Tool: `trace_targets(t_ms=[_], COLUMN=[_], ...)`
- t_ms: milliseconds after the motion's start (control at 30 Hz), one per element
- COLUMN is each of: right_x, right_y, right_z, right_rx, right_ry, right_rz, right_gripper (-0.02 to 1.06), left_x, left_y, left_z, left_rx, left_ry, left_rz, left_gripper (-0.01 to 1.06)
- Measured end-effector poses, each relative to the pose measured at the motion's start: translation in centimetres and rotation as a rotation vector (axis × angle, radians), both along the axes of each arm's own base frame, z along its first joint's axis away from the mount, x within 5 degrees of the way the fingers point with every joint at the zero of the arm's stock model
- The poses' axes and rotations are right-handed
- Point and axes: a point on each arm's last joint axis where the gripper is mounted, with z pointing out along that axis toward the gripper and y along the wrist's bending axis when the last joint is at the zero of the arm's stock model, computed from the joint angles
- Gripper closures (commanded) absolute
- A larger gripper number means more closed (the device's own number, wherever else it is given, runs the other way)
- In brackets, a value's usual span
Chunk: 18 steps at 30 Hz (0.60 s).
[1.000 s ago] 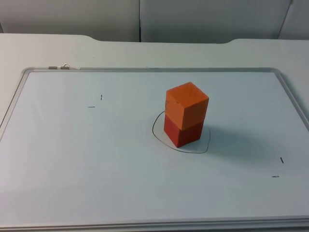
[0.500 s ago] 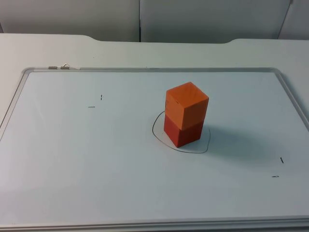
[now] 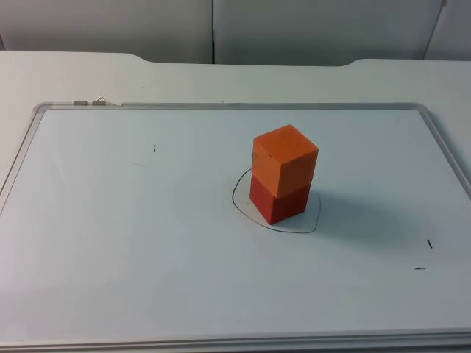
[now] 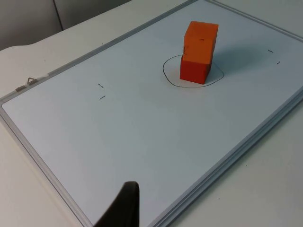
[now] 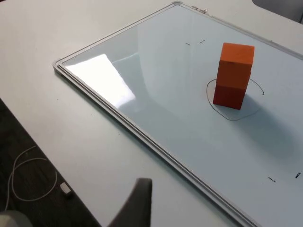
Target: Pick up one cube with the left hand and another cube with the right hand. First place the cube in the right hand at the target position, then stack the cube in the left hand on top.
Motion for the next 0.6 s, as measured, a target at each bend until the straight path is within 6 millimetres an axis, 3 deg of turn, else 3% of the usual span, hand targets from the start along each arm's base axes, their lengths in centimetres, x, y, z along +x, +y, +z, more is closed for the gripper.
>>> trace_targets(t_ms=[600], right_x=[-0.14], right_y=[0.13], right_z=[-0.01], right_rx=[-0.003], right_ry=[-0.001], right_rz=[0.025], right_gripper=[0.15], left_x=[0.0], left_y=[0.0], left_z=[0.0], left_rx=[0.0], left_ry=[0.0], left_rz=[0.0], left_gripper=[0.0])
